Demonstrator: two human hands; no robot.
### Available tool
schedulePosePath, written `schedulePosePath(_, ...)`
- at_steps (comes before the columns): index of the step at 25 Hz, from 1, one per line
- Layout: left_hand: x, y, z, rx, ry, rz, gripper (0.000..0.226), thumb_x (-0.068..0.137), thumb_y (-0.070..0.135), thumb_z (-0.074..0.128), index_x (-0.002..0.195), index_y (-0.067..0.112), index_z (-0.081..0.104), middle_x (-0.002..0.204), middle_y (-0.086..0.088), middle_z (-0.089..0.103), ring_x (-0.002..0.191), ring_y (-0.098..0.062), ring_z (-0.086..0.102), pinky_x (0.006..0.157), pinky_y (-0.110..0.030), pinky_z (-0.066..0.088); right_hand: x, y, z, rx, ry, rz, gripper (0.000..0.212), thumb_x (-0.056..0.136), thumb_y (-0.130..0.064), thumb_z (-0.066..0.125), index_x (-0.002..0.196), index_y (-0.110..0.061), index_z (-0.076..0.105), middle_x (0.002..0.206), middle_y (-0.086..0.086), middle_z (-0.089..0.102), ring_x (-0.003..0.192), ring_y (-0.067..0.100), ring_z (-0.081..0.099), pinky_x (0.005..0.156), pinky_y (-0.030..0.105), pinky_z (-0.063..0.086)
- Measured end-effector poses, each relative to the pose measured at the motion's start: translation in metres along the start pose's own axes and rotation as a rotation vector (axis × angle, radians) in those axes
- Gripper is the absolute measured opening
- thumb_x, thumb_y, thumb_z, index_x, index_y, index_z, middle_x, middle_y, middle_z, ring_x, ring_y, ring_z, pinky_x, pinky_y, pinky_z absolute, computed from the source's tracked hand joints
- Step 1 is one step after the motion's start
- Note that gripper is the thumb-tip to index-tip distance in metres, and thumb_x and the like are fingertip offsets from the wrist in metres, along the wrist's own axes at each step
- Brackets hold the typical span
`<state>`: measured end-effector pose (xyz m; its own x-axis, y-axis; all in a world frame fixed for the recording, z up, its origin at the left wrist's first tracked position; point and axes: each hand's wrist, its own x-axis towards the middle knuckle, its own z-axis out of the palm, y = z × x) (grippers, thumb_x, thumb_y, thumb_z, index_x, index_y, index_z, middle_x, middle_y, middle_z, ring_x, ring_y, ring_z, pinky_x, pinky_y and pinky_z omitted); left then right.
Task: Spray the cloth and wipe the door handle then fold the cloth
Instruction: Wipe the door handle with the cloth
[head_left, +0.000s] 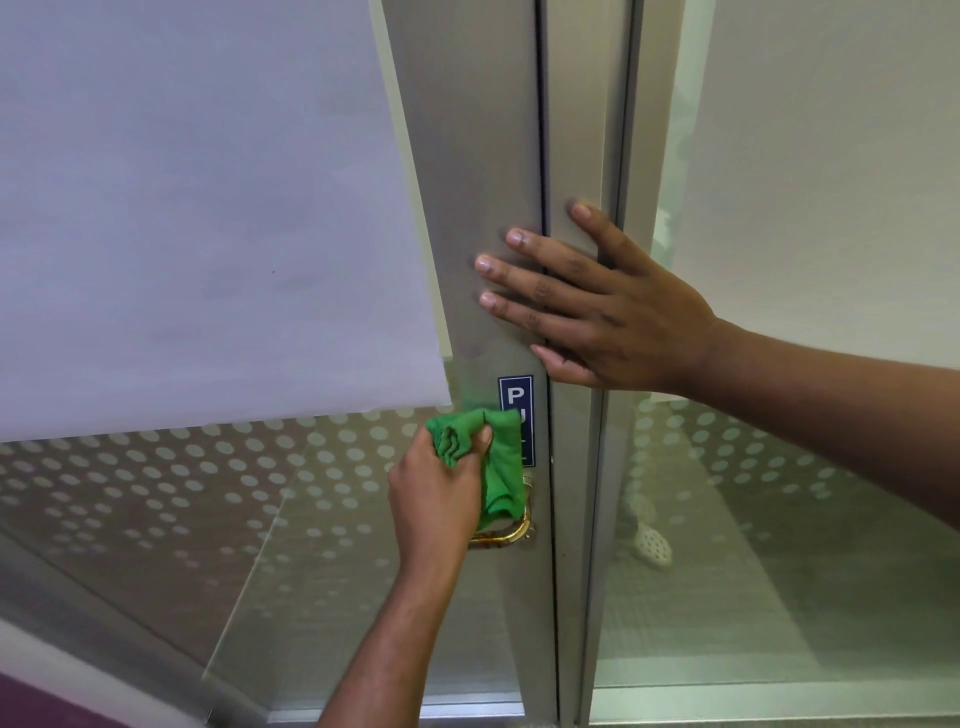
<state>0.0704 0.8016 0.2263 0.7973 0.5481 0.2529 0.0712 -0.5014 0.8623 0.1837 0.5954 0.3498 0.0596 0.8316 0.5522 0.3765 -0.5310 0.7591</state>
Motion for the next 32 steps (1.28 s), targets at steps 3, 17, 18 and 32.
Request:
schedulePosePath(3, -0.004, -0.016, -0.001, 0.031, -0.079, -0.067, 0.026, 0.088, 0.050, 0.079, 0.097, 0.027, 0.072, 0.086, 0.013, 0.075, 0.085, -0.015, 0.075, 0.077, -0.039, 0.063, 0.000, 0.002, 0.000, -0.010, 0.000, -0.003, 0.064, 0.109, -0.041, 0.043, 0.167, -0.014, 0.035, 0.174, 0.011, 0.031, 0.160, 0.037, 0.030, 0.127, 0.066, 0.022)
schedulePosePath(17, -0.062, -0.038, -0.018, 0.173, -0.100, -0.002, 0.037, 0.094, 0.048, 0.072, 0.116, 0.022, 0.057, 0.108, 0.008, 0.062, 0.096, -0.017, 0.060, 0.076, -0.035, 0.047, 0.000, 0.000, -0.003, -0.039, 0.018, -0.009, 0.062, 0.110, -0.042, 0.042, 0.165, -0.012, 0.039, 0.172, 0.014, 0.035, 0.159, 0.040, 0.034, 0.123, 0.068, 0.022)
schedulePosePath(18, -0.062, -0.035, -0.010, 0.209, -0.074, 0.032, 0.043, 0.095, 0.046, 0.072, 0.124, 0.021, 0.051, 0.113, 0.008, 0.057, 0.095, -0.015, 0.057, 0.075, -0.033, 0.045, 0.001, 0.000, -0.004, -0.040, 0.020, -0.008, 0.062, 0.111, -0.042, 0.042, 0.165, -0.012, 0.039, 0.172, 0.014, 0.035, 0.158, 0.040, 0.034, 0.123, 0.068, 0.022)
schedulePosePath(32, -0.062, -0.089, -0.008, 0.712, -0.247, 0.736, 0.066, 0.102, 0.059, 0.052, 0.152, 0.015, 0.056, 0.161, 0.002, 0.051, 0.150, -0.027, 0.040, 0.122, -0.045, 0.038, 0.000, 0.001, -0.005, -0.084, -0.026, -0.051, 0.062, 0.112, -0.041, 0.031, 0.166, -0.011, 0.031, 0.175, 0.017, 0.027, 0.161, 0.041, 0.027, 0.123, 0.069, 0.015)
